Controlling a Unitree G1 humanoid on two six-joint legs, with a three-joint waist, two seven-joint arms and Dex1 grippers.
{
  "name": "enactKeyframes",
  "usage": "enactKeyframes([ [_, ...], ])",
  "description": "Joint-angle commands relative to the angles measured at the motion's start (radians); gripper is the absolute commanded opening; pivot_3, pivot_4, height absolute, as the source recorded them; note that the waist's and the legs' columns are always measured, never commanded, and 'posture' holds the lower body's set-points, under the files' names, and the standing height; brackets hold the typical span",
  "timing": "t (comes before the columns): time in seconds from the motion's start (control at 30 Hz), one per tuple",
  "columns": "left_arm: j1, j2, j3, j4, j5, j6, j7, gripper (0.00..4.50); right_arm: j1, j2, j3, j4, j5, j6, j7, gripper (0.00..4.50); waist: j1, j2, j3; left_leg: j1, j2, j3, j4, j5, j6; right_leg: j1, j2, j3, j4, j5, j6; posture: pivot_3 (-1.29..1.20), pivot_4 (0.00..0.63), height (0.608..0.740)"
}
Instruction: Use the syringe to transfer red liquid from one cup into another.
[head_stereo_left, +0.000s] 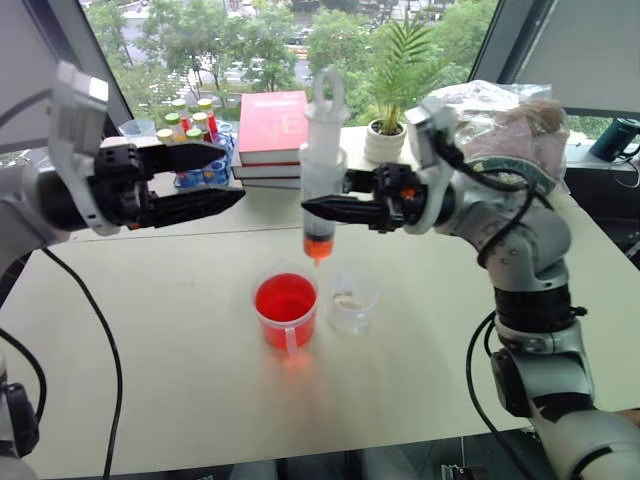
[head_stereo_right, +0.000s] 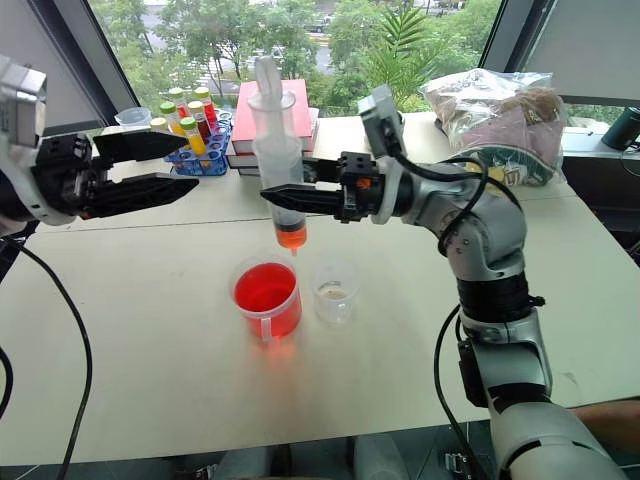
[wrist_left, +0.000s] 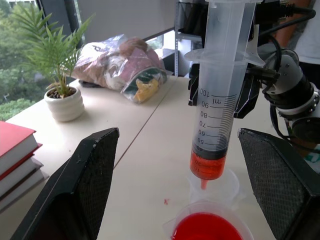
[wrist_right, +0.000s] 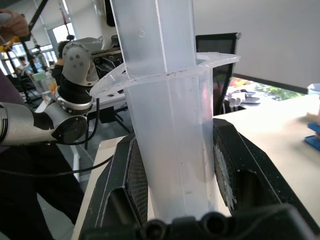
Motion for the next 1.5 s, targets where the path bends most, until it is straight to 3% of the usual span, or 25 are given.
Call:
enactKeyframes([
  [0.03,-0.067,-0.041,-0.028,0.017,-0.001,-0.017,0.02,3.91,0.042,-0.031,-0.032,-0.049,0.018,0.004,-0.021,1.44,0.0,0.0,0.0,0.0,0.0,0.0,0.0,0.0,0.0,0.0,0.0,0.0,0.0,0.0,0.0,0.0,0.15,0.74],
  [0.3,-0.201,-0.176,-0.144,0.084,0.06,-0.04,0.017,3.91,0.159,-0.047,-0.007,-0.049,-0.036,-0.054,-0.051,1.44,-0.005,0.0,0.0,0.0,0.0,0.0,0.0,0.0,0.0,0.0,0.001,0.0,0.001,0.0,0.0,0.0,0.15,0.74],
  [0.6,-0.295,-0.288,-0.217,0.187,0.16,-0.095,-0.022,3.91,0.187,-0.05,-0.008,-0.067,-0.04,-0.071,-0.068,1.44,0.0,0.0,0.0,0.0,0.0,0.0,0.001,0.0,0.0,0.0,0.003,0.0,0.0,0.001,0.001,0.0,0.15,0.74],
  [1.27,-0.355,-0.466,-0.316,0.318,0.344,-0.221,-0.114,3.91,0.213,-0.059,-0.013,-0.121,-0.018,-0.048,-0.106,1.44,0.006,0.0,0.0,0.0,0.0,0.0,0.001,0.0,0.0,0.0,0.004,0.001,0.0,0.001,0.002,0.0,0.15,0.74],
  [1.43,-0.361,-0.491,-0.336,0.319,0.352,-0.217,-0.152,2.34,0.222,-0.062,-0.016,-0.133,-0.013,-0.043,-0.116,1.44,0.006,0.0,0.0,0.0,0.0,0.0,0.001,0.0,0.001,0.0,0.004,0.001,0.0,0.001,0.002,0.0,0.15,0.74],
  [1.5,-0.357,-0.493,-0.34,0.309,0.347,-0.205,-0.171,1.25,0.223,-0.064,-0.018,-0.135,-0.012,-0.042,-0.119,1.44,0.006,0.0,0.0,0.0,0.0,0.0,0.002,0.0,0.001,0.0,0.004,0.001,0.0,0.001,0.003,0.0,0.15,0.74],
])
